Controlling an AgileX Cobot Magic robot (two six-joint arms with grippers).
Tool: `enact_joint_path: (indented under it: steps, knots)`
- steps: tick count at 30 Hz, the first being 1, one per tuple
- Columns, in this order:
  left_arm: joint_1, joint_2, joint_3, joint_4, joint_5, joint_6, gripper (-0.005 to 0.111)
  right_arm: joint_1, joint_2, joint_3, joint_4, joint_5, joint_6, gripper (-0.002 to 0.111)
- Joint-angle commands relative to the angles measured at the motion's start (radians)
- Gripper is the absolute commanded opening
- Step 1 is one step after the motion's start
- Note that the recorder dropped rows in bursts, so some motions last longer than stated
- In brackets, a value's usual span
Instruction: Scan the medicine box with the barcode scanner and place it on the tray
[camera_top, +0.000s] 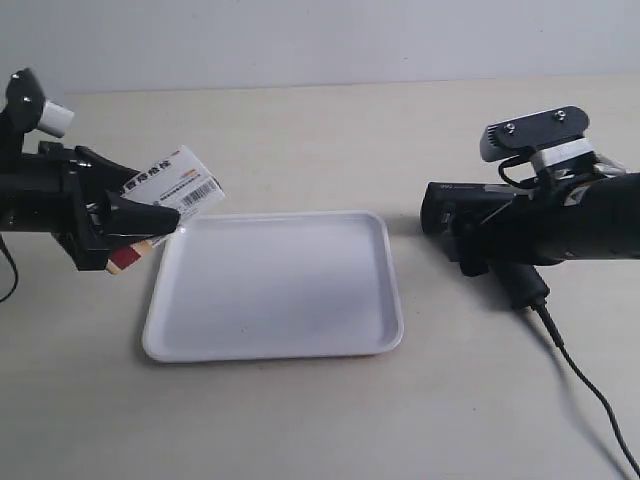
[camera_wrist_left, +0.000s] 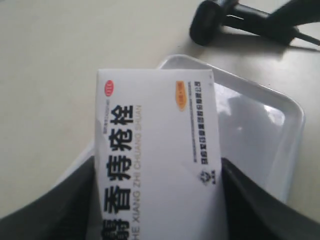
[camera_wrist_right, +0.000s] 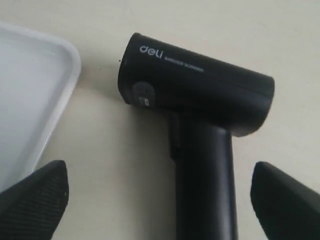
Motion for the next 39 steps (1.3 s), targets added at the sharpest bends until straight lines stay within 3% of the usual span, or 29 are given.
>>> enact_joint_path:
  steps: [1, 6, 9, 11, 12, 14, 15, 17, 22, 27, 34, 39]
  knots:
    - [-0.102, 0.027, -0.058, 0.079, -0.010, 0.004, 0.000, -0.051, 0.124, -0.092, -0.009, -0.020, -0.031, 0.093]
    - [-0.174, 0.027, -0.089, 0.076, 0.019, 0.032, 0.000, -0.108, 0.246, -0.166, -0.009, -0.019, -0.053, 0.092]
    - [-0.175, 0.027, -0.091, 0.066, 0.029, 0.037, 0.000, -0.108, 0.300, -0.197, -0.009, -0.021, -0.096, 0.081]
    - [-0.175, 0.029, -0.091, 0.072, 0.043, 0.035, 0.000, -0.108, 0.310, -0.201, -0.009, -0.034, -0.123, 0.061]
    - [-0.175, 0.038, -0.091, 0.070, 0.038, 0.032, 0.000, -0.108, 0.308, -0.201, -0.009, -0.029, -0.149, 0.044]
    - [-0.175, 0.060, -0.091, 0.070, 0.039, 0.039, 0.000, -0.108, 0.287, -0.201, -0.009, -0.010, -0.176, 0.026]
    - [-0.175, 0.089, -0.091, 0.070, 0.041, 0.059, 0.000, -0.108, 0.255, -0.201, -0.009, 0.010, -0.176, 0.012]
    - [-0.175, 0.126, -0.091, 0.062, 0.041, 0.090, 0.000, -0.108, 0.180, -0.201, -0.013, 0.064, -0.198, 0.000]
    - [-0.175, 0.155, -0.107, 0.028, 0.024, 0.126, 0.000, -0.101, 0.055, -0.197, -0.077, 0.193, -0.248, 0.000]
    - [-0.175, 0.189, -0.133, 0.076, -0.070, 0.130, 0.000, -0.101, 0.041, -0.197, -0.118, 0.200, -0.255, 0.000]
    - [-0.175, 0.216, -0.143, 0.084, -0.074, 0.130, 0.000, -0.101, 0.041, -0.197, -0.140, 0.230, -0.255, 0.000]
    - [-0.175, 0.244, -0.206, 0.169, -0.074, -0.003, 0.000, -0.101, 0.041, -0.197, -0.213, 0.207, -0.255, 0.000]
